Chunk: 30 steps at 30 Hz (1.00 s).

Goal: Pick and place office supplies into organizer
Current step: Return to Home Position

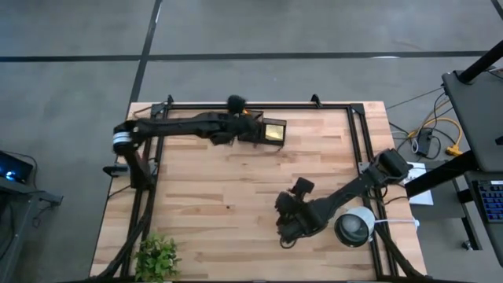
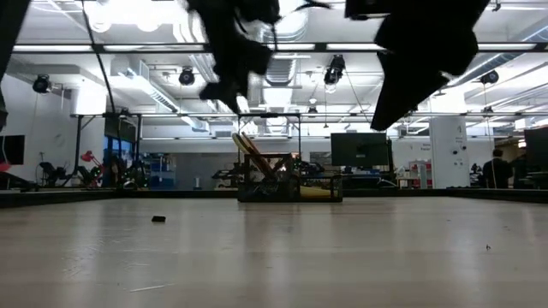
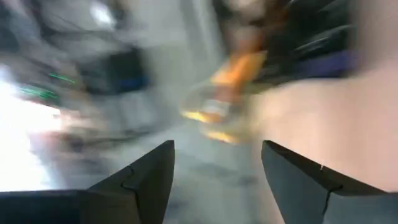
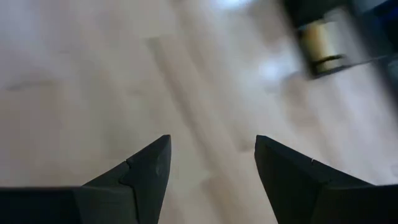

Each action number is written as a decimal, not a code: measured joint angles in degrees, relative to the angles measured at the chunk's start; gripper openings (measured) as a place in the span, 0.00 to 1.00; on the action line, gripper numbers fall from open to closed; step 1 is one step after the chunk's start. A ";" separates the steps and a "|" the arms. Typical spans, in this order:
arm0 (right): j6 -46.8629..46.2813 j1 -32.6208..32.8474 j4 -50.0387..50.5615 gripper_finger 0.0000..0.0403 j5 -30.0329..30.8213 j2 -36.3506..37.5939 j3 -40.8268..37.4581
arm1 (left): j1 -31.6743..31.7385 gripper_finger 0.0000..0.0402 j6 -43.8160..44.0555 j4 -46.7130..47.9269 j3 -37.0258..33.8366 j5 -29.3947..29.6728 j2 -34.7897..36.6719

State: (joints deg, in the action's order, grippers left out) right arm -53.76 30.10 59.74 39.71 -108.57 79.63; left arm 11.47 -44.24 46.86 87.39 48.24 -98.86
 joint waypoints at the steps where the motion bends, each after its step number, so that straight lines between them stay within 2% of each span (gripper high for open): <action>1: 1.30 -0.62 -2.87 0.54 -2.28 0.08 -0.15 | -1.38 0.56 10.01 5.45 0.00 -4.06 1.84; 3: 6.56 -2.36 -10.28 0.54 -7.07 0.09 -0.06 | -4.26 0.56 27.78 11.32 -0.59 -17.91 6.40; 5: 15.23 -4.57 -13.17 0.54 -10.40 0.95 2.10 | -7.65 0.57 36.71 12.84 -3.07 -31.45 11.90; 6: 19.77 -5.72 -13.11 0.53 -11.26 2.23 3.60 | -9.83 0.57 39.03 11.66 -4.52 -35.30 14.89; 8: 27.37 -8.55 -10.33 0.51 -12.99 7.04 5.57 | -14.25 0.57 42.74 7.29 -7.55 -38.31 21.38; 11: 29.99 -14.40 -5.21 0.47 -16.92 16.32 3.43 | -18.60 0.56 49.98 -3.43 -13.13 -42.15 31.02; 16: 27.06 -22.55 -10.13 0.42 -21.99 35.45 -9.59 | -20.15 0.51 57.25 -19.58 -27.26 -43.40 44.01; 19: 27.27 -25.67 -15.13 0.41 -21.73 46.07 -20.75 | -20.05 0.47 59.01 -30.64 -37.57 -43.48 52.14; 22: 26.82 -28.73 -17.88 0.40 -21.76 54.10 -30.30 | -19.34 0.43 61.58 -39.42 -47.71 -39.70 59.33; 25: 23.19 -29.57 -17.61 0.40 -21.63 61.96 -33.20 | -19.30 0.40 66.76 -41.30 -55.09 -33.63 66.13; 28: 11.80 -29.73 -16.67 0.40 -21.19 68.08 -34.37 | -19.35 0.40 80.98 -44.95 -60.28 -31.67 71.11; 30: 11.58 -29.82 -17.14 0.40 -17.77 72.06 -34.44 | -19.45 0.40 81.08 -49.69 -63.84 -31.58 72.75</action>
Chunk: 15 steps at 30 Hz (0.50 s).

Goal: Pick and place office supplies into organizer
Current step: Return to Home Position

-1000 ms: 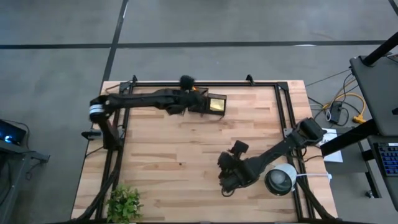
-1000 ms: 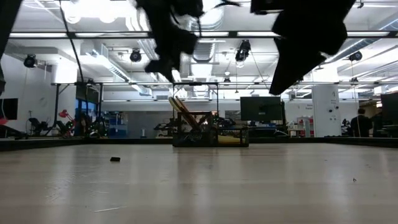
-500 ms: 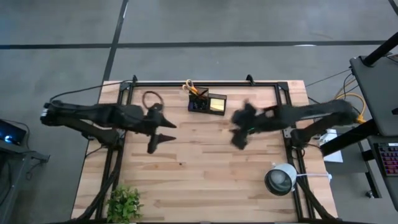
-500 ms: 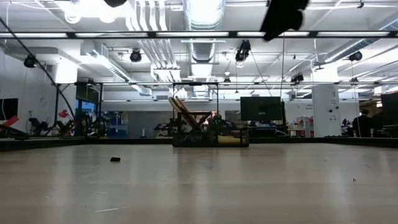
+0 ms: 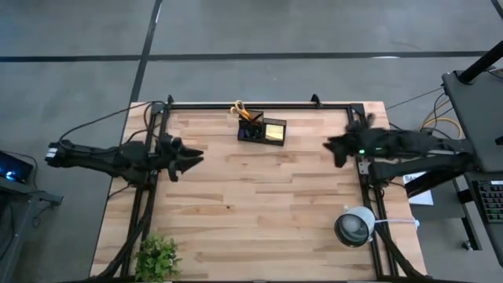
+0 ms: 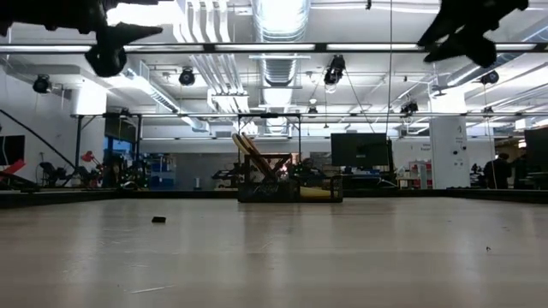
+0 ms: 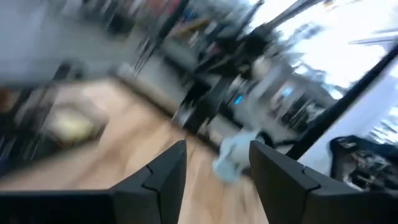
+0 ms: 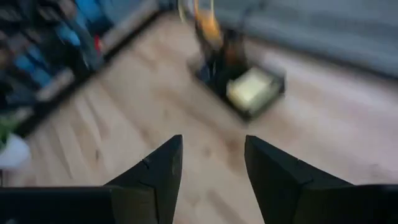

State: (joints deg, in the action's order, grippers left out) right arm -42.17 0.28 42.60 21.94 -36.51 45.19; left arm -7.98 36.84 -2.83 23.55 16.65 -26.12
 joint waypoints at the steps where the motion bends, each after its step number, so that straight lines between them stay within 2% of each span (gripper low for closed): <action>1: 2.63 0.03 -0.92 0.40 1.74 1.77 0.00 | -0.12 0.40 -3.49 -4.36 -1.57 -0.37 0.52; 4: 12.10 -0.35 -3.48 0.40 3.32 5.84 -0.38 | -0.14 0.40 -19.01 -17.16 -7.17 -4.18 1.57; 6: 13.21 -1.41 -4.04 0.40 3.37 8.47 -1.45 | 0.17 0.40 -23.60 -24.51 -10.99 -4.14 2.45; 10: 13.53 -1.84 -12.59 0.39 -4.57 14.38 -8.79 | 0.63 0.40 -22.00 -30.26 -18.93 -2.67 6.12; 12: 13.27 -1.80 -22.16 0.39 -8.18 17.10 -16.02 | 0.81 0.40 -19.22 -32.35 -22.72 -2.80 7.98; 15: 13.92 -1.88 -39.86 0.38 -11.81 21.28 -25.91 | 0.86 0.40 -18.07 -27.63 -22.69 -3.25 11.20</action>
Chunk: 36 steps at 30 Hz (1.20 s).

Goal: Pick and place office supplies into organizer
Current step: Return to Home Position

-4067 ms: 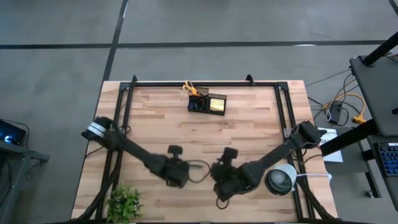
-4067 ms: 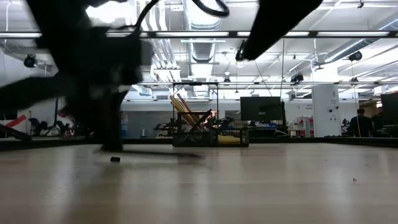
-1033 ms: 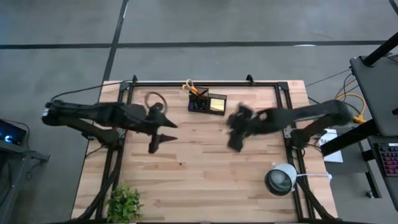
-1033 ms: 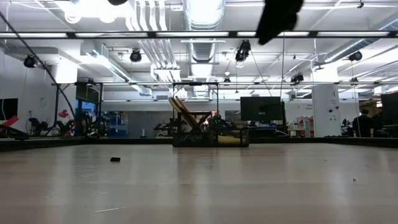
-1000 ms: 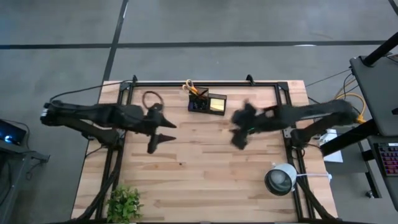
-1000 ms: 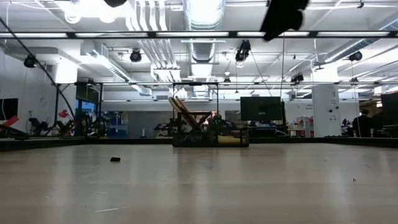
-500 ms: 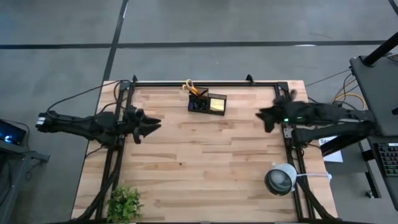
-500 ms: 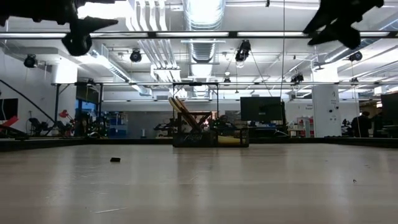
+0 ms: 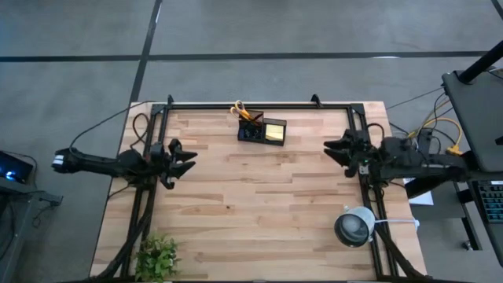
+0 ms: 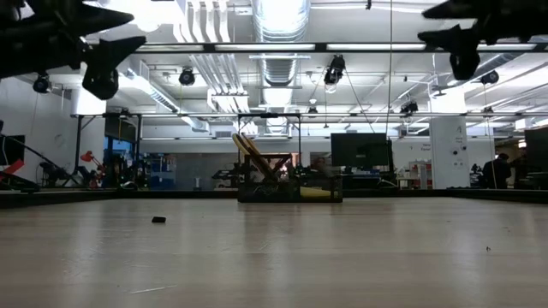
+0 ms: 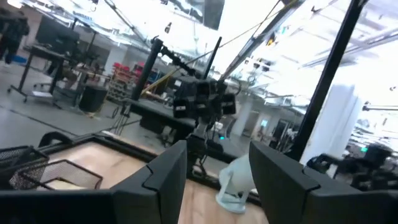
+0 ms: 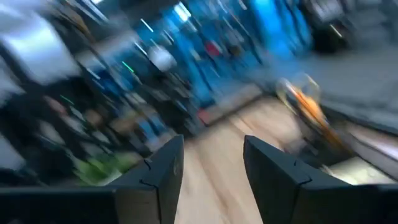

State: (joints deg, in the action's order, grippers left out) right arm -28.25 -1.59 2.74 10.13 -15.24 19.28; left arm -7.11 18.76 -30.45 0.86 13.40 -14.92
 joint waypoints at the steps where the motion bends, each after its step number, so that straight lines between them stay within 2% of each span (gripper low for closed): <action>1: 0.39 0.01 -4.27 0.38 -0.80 1.36 -2.64 | 0.07 0.40 -0.22 0.77 -0.11 -0.02 1.19; 3: 0.83 -0.16 -7.79 0.39 -1.53 3.92 -6.91 | 0.32 0.40 -0.86 0.67 -0.37 -0.45 3.19; 10: -1.93 -0.19 -2.43 0.39 -1.45 14.80 -13.22 | 0.90 0.40 0.58 11.96 -0.39 -2.65 12.12; 12: -1.06 -0.21 -3.08 0.38 -1.17 15.27 -13.85 | 0.91 0.40 0.91 13.46 -0.41 -2.65 13.80; 19: -1.33 -0.30 8.90 0.39 -1.17 12.99 -14.26 | 1.11 0.40 9.33 17.70 -0.43 -2.71 11.21; 31: -1.31 -0.28 9.97 0.37 -1.16 7.73 -13.70 | 1.11 0.40 9.36 17.24 -0.48 -2.70 6.02; 36: -1.31 3.08 10.24 0.38 -1.41 14.17 -14.17 | 1.11 0.40 9.36 17.21 -0.50 -2.68 4.12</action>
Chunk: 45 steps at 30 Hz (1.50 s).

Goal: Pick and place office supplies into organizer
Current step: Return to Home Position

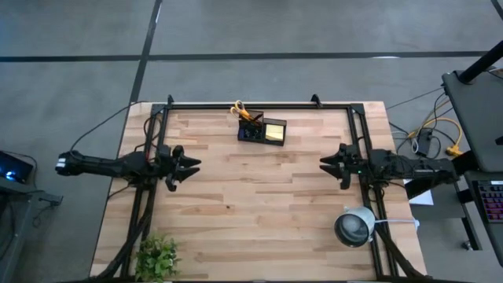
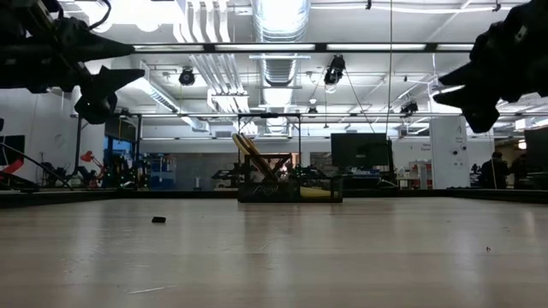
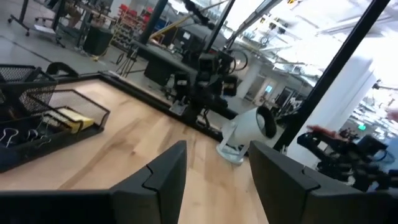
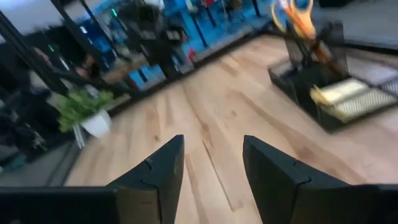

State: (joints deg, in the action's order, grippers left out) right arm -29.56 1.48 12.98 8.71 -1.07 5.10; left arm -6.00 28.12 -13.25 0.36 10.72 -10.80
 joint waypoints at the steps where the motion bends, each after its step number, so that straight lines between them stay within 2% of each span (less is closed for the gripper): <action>1: 0.00 0.16 -0.08 0.38 0.03 1.13 -0.02 | 0.00 0.40 0.00 0.08 0.00 -0.01 -0.26; 11: 0.00 0.12 -1.53 0.38 0.26 -1.79 0.96 | 0.00 0.40 0.00 0.15 -0.04 0.00 -2.41; 45: 0.00 0.12 -1.25 0.36 0.25 -2.20 0.98 | 0.00 0.40 0.00 0.08 -0.09 0.00 -2.87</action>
State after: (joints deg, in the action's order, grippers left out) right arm -29.56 1.61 11.73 8.96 -3.27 6.09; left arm -6.00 28.12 -13.17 0.27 10.72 -13.67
